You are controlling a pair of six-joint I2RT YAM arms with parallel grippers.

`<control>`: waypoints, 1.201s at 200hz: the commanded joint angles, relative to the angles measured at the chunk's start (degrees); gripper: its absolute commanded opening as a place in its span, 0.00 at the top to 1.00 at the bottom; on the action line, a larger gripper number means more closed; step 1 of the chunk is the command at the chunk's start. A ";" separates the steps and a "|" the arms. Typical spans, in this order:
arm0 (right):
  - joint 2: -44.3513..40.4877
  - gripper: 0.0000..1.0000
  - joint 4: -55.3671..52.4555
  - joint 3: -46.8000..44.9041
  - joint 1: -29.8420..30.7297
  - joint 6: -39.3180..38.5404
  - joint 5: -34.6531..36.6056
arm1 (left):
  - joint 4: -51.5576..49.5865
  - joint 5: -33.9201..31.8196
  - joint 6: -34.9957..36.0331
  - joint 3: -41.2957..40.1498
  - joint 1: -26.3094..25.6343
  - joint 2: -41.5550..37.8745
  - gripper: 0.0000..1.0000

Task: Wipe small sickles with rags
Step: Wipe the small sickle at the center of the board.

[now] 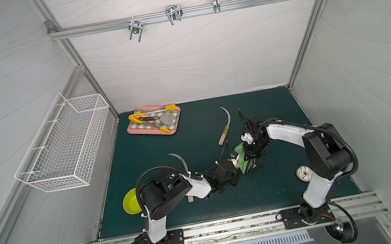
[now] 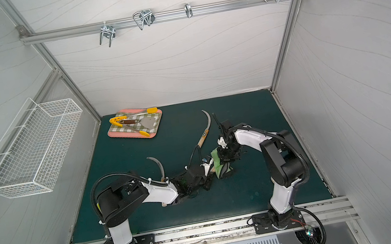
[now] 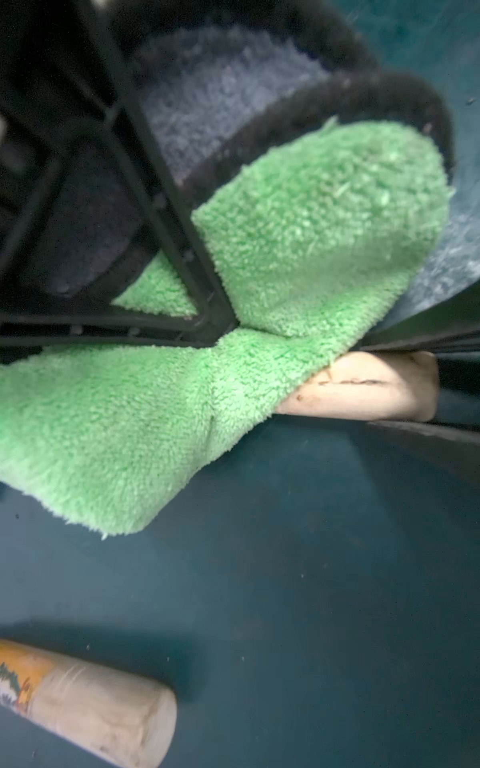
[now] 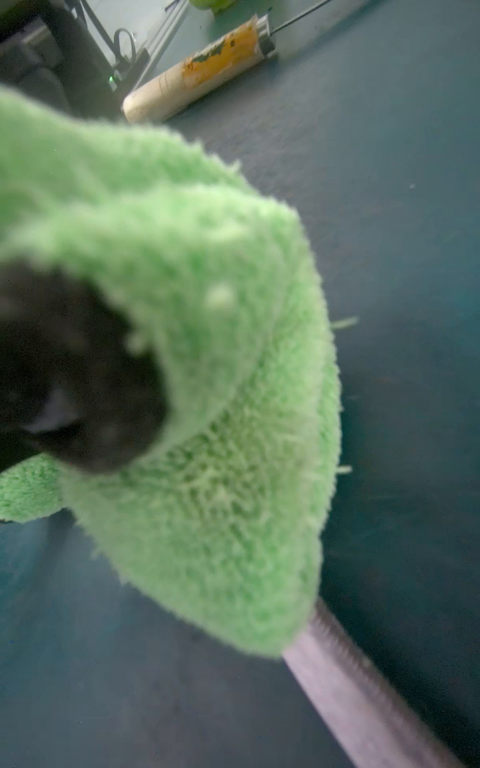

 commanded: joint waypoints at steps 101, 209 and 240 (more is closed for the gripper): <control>-0.30 0.91 0.47 9.61 -7.14 -2.71 12.79 | -0.67 1.26 0.10 0.52 -0.37 2.35 1.00; 8.84 0.90 -2.37 13.11 -2.43 -5.28 8.77 | -0.27 1.00 0.01 -0.02 -0.37 1.97 1.00; 9.68 0.90 -1.78 9.93 0.10 -4.72 8.40 | -0.09 0.36 0.01 -0.22 -0.37 1.76 1.00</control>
